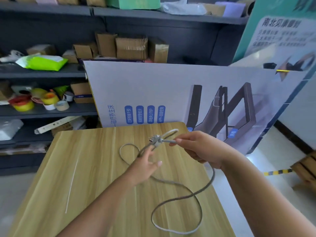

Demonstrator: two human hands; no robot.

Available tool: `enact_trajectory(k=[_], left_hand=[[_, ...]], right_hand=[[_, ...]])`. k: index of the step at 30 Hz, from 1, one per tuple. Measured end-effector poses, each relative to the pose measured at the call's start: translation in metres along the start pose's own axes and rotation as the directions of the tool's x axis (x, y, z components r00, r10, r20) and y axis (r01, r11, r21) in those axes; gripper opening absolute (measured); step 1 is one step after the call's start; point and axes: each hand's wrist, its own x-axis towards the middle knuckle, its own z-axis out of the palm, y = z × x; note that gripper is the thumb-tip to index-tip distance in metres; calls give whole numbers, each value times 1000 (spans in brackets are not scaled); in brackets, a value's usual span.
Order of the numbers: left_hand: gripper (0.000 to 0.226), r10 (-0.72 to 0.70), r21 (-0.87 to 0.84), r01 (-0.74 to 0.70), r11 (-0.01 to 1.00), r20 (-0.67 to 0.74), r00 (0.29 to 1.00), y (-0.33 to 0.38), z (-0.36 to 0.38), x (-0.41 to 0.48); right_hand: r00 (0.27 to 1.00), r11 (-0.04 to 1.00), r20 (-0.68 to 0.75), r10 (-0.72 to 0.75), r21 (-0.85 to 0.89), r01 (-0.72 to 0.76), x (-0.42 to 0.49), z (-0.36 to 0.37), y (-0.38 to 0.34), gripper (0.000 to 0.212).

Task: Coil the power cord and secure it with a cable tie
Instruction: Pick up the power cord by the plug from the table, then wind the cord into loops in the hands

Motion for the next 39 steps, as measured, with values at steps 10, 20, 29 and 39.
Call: enact_trajectory(k=[10,20,29,39], left_hand=[[86,-110,-355,-23,934,-350,930,-4,-83,34],[75,-364,-647,307,698,49,930,-76,-27,24],[60,-91,-73,145,987,489,868,-47,56,-28],[18,27,-144,92,985,661,750,-35,44,-65]], right_hand=[[980,953,-170,102,-266,-146,11,-9,-5,26],[994,692,-15,-110,717,87,19,25,4,26],[878,338,-340,-338,826,450,10,-4,-74,22],[751,428,-618,-234,628,650,14,-66,-70,24]])
